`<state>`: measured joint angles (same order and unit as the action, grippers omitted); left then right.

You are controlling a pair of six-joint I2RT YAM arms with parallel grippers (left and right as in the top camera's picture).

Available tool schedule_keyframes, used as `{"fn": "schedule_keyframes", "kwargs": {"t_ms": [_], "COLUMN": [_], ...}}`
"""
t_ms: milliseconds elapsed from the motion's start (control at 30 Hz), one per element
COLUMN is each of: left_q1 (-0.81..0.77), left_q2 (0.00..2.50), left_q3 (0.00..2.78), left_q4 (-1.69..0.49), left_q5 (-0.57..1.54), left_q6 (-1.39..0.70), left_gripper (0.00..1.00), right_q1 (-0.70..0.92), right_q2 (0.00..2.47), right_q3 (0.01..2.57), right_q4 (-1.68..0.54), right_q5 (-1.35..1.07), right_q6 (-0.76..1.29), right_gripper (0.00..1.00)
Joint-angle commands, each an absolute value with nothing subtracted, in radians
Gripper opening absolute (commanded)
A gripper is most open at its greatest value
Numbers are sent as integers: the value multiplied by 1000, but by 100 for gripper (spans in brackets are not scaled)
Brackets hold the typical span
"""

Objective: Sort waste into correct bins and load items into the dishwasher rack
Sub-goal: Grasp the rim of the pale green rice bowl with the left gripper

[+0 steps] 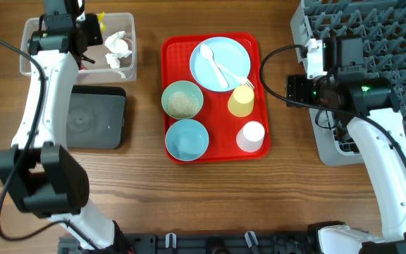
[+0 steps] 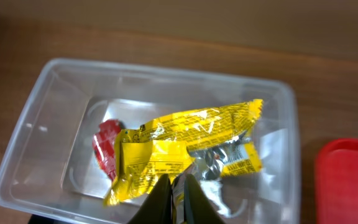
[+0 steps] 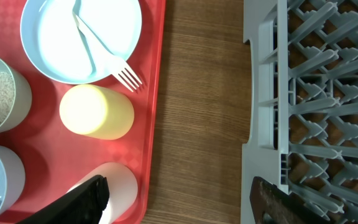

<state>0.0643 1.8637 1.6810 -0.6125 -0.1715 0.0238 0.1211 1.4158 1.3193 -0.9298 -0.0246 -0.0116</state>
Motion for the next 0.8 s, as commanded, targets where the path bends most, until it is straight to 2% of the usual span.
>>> {"fn": "schedule_keyframes", "kwargs": {"t_ms": [0,67,133,267,367,500,567,767], "left_q1": [83,77,65,-12,-131,-310,-388,-494], "left_q2": [1914,1910,1898,1847,1831,1850,1871,1979], "left_q3": [1687,1687,1687,1687,1687,1687,1686,1685], "left_q4": [-609,-605,-605,-656,-739,-811,-823,-845], "left_q5": [-184,-161,-127,0,116,122,107,90], "left_q6": [18,18,19,19,19,22,22,20], "left_gripper": [78,94,99,100,96,94,88,86], "right_q1": [117,117,117,117,117,117,117,117], "right_q2": [1417,1417,1417,1417,1417,1417,1417,1417], "right_q3": [1335,1335,1335,1335,1334,1334,1334,1334], "right_q4": [-925,-923,-919,-918,-918,-921,-927,-934], "right_q5": [-26,-26,-26,-26,-26,-26,-26,-26], "right_q6": [1,0,0,1,0,0,0,0], "right_gripper": [75,76,76,76,77,79,79,79]}}
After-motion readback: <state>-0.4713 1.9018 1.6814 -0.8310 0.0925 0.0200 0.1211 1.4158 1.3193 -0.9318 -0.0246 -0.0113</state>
